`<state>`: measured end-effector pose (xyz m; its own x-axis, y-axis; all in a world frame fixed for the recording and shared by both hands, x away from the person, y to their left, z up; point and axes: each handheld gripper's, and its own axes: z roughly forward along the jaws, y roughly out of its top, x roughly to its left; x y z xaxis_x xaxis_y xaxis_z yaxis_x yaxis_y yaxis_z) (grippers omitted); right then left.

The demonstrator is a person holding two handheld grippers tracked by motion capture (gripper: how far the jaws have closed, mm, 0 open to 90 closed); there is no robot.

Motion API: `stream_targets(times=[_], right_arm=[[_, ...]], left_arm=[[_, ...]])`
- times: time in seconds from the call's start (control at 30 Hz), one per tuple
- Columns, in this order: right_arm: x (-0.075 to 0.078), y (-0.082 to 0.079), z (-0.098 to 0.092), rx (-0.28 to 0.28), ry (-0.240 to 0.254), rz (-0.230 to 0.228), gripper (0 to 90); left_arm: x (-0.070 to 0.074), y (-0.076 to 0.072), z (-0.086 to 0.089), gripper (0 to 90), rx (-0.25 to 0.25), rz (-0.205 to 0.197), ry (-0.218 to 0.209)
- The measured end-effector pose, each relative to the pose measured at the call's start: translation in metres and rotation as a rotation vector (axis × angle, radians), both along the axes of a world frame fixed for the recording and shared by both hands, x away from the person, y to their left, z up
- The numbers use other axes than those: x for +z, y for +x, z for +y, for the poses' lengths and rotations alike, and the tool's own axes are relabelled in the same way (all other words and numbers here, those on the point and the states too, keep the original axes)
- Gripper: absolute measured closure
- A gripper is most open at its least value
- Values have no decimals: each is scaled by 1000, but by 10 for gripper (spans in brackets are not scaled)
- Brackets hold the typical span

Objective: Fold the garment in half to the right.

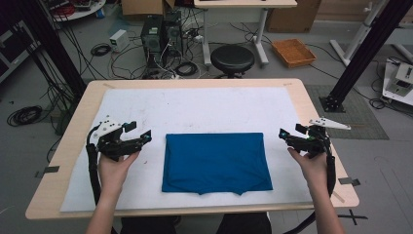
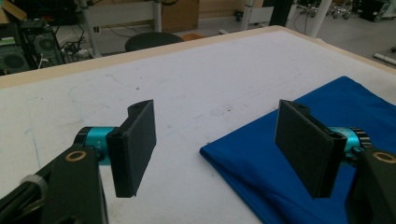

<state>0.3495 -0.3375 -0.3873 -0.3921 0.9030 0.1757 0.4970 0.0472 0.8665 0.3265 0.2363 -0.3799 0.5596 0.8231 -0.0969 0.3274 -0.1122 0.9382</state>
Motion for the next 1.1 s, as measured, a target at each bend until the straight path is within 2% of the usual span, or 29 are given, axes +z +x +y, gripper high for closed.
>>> stream_targets(times=[0.13,0.33,0.4,0.63,0.77,1.1], right_arm=[[1,-2,-2,4,3,-4,294],[1,-2,1,14,-5,-8,316],[1,-2,3,22,-9,-7,329],[-1,0,8,30,-21,-3,339],[-2,1,10,37,-23,-4,343],[-4,2,14,45,-24,0,345]], left_arm=[[-1,-13,-8,296,-35,45,24],[-11,-43,-18,298,-62,60,22],[-15,-52,-22,310,-49,68,21],[-37,-75,-29,360,-8,154,1],[-49,-81,-30,388,15,209,-20],[-64,-79,-45,435,-3,365,-59]])
